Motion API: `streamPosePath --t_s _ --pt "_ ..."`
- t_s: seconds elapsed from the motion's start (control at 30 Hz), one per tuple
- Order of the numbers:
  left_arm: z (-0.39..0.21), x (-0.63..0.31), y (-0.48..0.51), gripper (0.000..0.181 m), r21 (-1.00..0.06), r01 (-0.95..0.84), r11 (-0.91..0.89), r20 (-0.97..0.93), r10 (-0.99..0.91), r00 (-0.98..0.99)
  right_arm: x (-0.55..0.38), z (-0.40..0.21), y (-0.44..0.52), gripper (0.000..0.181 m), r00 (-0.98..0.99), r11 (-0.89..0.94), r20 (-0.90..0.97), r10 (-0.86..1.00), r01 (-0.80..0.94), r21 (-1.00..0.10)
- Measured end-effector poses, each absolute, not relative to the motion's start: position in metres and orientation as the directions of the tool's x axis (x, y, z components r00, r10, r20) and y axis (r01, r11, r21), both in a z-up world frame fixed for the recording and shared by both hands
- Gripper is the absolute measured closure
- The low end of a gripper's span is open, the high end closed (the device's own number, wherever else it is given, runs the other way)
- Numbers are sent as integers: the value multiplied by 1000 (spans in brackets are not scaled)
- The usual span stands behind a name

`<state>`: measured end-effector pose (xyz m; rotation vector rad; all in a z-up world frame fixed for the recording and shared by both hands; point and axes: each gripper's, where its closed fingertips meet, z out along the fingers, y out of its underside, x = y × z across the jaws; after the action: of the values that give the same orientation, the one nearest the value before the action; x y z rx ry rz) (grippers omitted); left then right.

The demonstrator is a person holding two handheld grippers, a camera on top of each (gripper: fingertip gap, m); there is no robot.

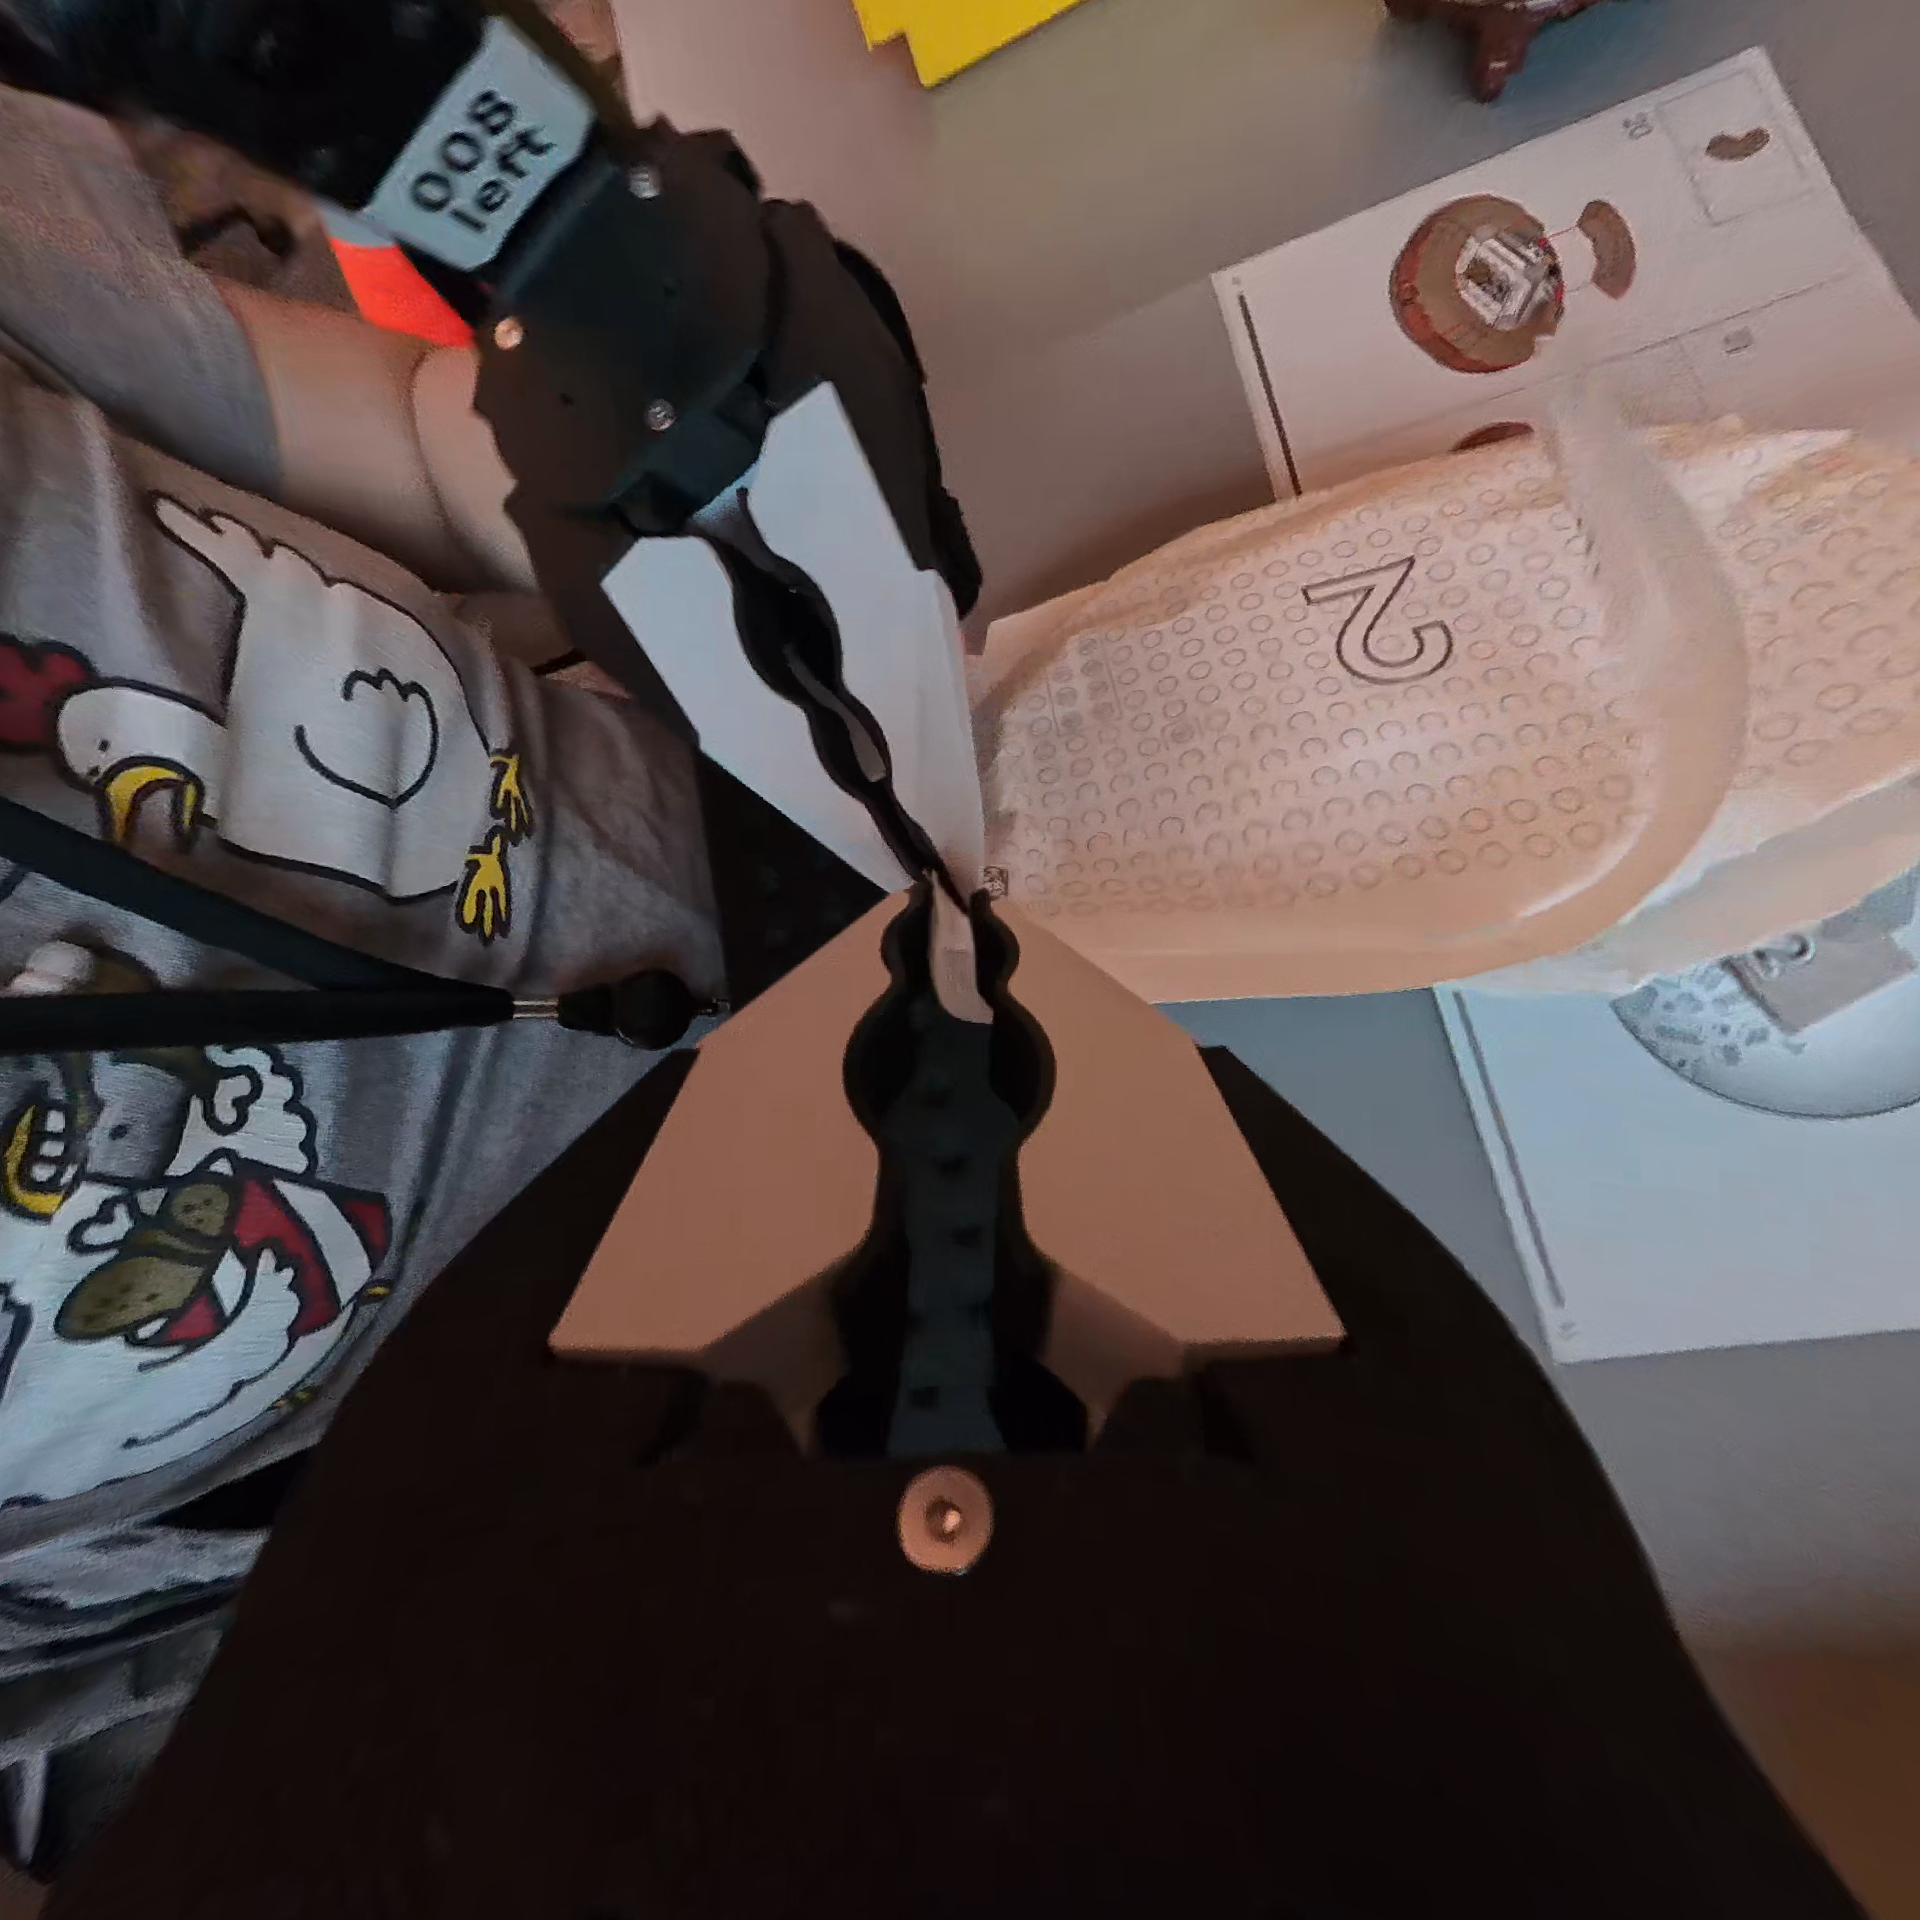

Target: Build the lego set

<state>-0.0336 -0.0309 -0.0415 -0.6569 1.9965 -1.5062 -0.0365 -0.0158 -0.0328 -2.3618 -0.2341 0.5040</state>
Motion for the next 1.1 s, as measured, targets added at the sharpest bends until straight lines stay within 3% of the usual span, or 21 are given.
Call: streamPosePath --t_s 0.23,0.63,0.93,1.1 --pt "-22 -33 -16 181 -992 -122 43 67 -643 -763 -37 -12 -2 181 854 -813 -333 399 162 -559" --pt "-17 -30 -6 181 -989 -148 -23 129 -632 -764 -31 -10 11 181 760 -947 -645 87 -138 -291" --pt "-16 -29 -3 173 -991 -127 -35 120 -644 -755 -35 -7 9 181 770 -902 -607 195 -102 -419" --pt "-12 -33 -6 181 -995 -98 -31 96 -632 -769 -36 -5 10 181 783 -884 -581 222 -90 -460"
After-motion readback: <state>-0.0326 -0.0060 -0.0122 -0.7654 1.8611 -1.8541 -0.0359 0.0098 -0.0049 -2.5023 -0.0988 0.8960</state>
